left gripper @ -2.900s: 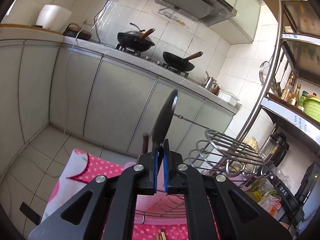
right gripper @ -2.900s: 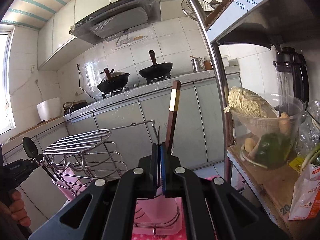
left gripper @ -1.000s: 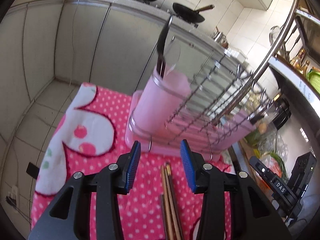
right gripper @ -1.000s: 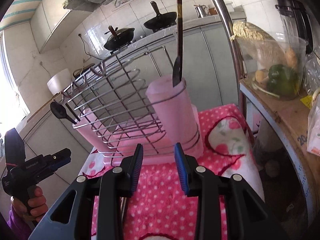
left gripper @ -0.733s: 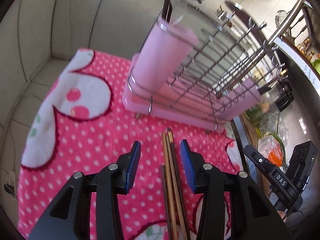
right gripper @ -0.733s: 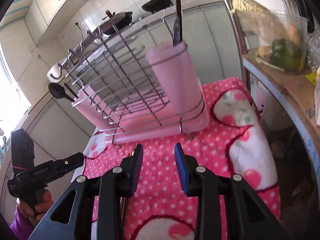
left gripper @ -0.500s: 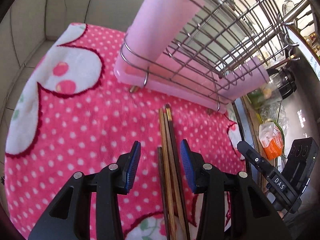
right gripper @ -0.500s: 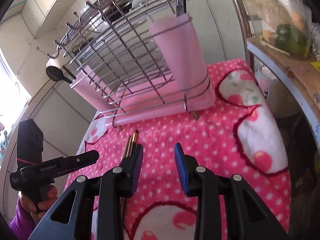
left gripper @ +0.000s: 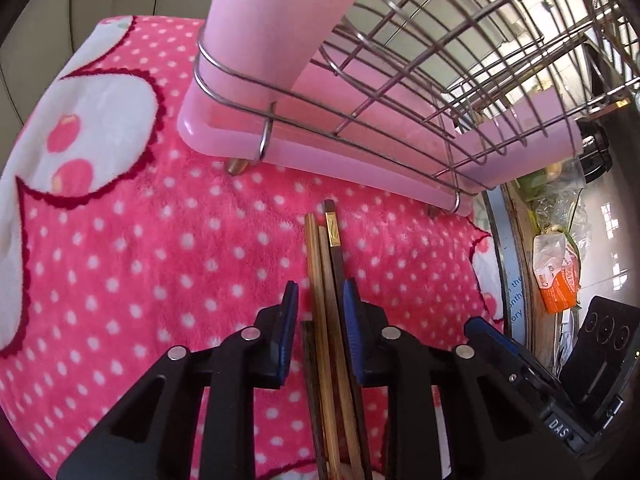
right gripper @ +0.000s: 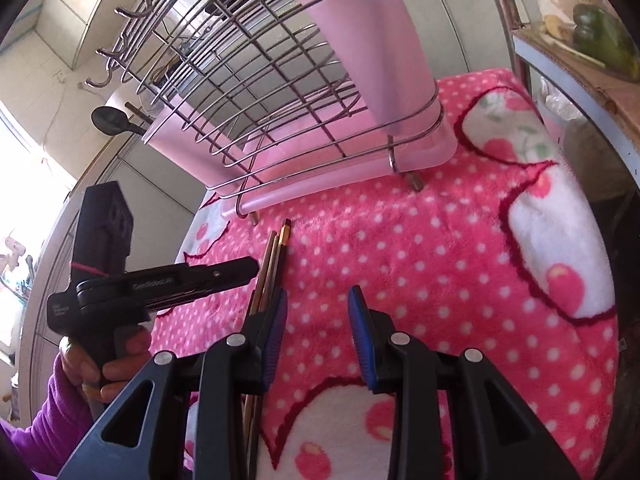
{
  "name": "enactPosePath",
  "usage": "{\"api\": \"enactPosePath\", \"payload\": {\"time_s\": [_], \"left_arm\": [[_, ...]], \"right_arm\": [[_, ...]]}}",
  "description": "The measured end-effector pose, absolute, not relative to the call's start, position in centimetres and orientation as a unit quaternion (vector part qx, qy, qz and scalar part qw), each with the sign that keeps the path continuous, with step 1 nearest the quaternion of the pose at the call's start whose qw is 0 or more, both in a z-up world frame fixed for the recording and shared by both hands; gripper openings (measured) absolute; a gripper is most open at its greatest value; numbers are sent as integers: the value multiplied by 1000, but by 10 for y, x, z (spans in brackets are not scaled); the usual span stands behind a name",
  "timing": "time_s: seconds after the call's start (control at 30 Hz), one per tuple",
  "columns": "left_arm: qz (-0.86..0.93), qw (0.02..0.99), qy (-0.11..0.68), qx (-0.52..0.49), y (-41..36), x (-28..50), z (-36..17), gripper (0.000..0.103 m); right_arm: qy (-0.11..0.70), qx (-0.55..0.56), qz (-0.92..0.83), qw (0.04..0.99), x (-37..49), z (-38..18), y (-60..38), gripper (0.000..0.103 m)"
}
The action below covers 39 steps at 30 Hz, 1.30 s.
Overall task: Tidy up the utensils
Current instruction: 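Move both tools back down to the chopsticks on the cloth, then close the left tool on a wooden chopstick while the right tool grasps a gold-tipped chopstick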
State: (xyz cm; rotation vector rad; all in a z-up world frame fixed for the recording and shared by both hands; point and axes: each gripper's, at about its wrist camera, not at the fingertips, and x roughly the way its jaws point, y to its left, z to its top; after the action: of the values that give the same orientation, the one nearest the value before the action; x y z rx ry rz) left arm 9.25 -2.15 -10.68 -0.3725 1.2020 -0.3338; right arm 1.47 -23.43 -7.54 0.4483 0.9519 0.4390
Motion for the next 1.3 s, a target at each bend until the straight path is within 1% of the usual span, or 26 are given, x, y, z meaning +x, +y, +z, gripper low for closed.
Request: {"api": "enactPosePath", "payload": {"time_s": [0.07, 0.1, 0.13, 0.23, 0.4, 0.57, 0.93, 1.07, 1.13, 1.17, 1.3], "left_arm": [[-153, 794, 563, -171, -27, 96, -112, 22], [-154, 794, 563, -170, -27, 97, -113, 19], [-154, 794, 562, -171, -27, 98, -115, 12], [-162, 795, 558, -174, -30, 99, -116, 7], [-162, 799, 551, -176, -26, 97, -112, 6], [-166, 805, 539, -184, -6, 88, -96, 6], [-149, 795, 555, -192, 37, 85, -87, 6], [-144, 788, 568, -190, 41, 86, -95, 6], [-141, 785, 573, -187, 41, 87, -100, 6], [-141, 783, 576, -187, 39, 87, -101, 6], [-142, 780, 581, -187, 33, 90, -106, 6]], "right_arm": [[455, 216, 213, 837, 17, -77, -233, 31], [457, 218, 215, 835, 18, -78, -232, 31], [459, 218, 217, 834, 19, -79, -231, 31], [463, 220, 221, 829, 22, -81, -229, 31], [474, 228, 232, 818, 29, -86, -220, 30], [493, 250, 253, 794, 43, -94, -209, 28], [539, 270, 265, 753, 87, -119, -170, 24], [551, 273, 257, 745, 99, -130, -161, 20], [553, 281, 257, 741, 102, -134, -158, 16], [553, 286, 259, 738, 103, -136, -157, 8], [544, 292, 258, 743, 105, -138, -155, 7]]}}
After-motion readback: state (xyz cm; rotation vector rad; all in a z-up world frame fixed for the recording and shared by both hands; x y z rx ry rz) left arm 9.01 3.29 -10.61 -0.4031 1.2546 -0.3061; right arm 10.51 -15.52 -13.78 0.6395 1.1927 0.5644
